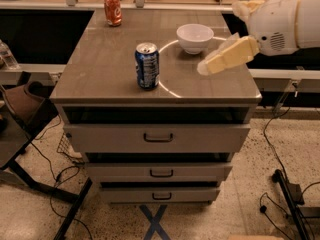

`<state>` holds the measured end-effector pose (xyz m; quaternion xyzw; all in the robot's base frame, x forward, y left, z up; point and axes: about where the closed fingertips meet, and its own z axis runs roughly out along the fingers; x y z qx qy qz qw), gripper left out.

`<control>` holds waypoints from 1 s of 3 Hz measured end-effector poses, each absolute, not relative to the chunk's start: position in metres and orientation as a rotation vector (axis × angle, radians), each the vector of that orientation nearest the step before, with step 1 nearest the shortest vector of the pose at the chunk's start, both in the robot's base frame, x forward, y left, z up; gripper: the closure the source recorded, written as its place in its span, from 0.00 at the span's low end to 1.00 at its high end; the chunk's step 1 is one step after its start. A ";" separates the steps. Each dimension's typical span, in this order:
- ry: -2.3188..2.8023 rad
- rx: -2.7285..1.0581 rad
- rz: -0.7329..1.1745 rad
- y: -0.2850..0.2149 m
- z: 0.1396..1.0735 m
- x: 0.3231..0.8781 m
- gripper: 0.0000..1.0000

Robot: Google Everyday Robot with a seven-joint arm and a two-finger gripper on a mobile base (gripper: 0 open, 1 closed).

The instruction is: Move pepsi can near coke can

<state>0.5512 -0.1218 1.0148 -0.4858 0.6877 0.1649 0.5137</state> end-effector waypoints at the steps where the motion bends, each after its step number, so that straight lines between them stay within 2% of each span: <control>1: 1.653 -1.139 0.439 -0.098 1.003 0.573 0.00; 3: 1.639 -1.048 0.577 -0.036 0.962 0.625 0.00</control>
Offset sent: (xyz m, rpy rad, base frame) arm 0.0825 0.0842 -0.0413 0.1425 0.0466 -0.0076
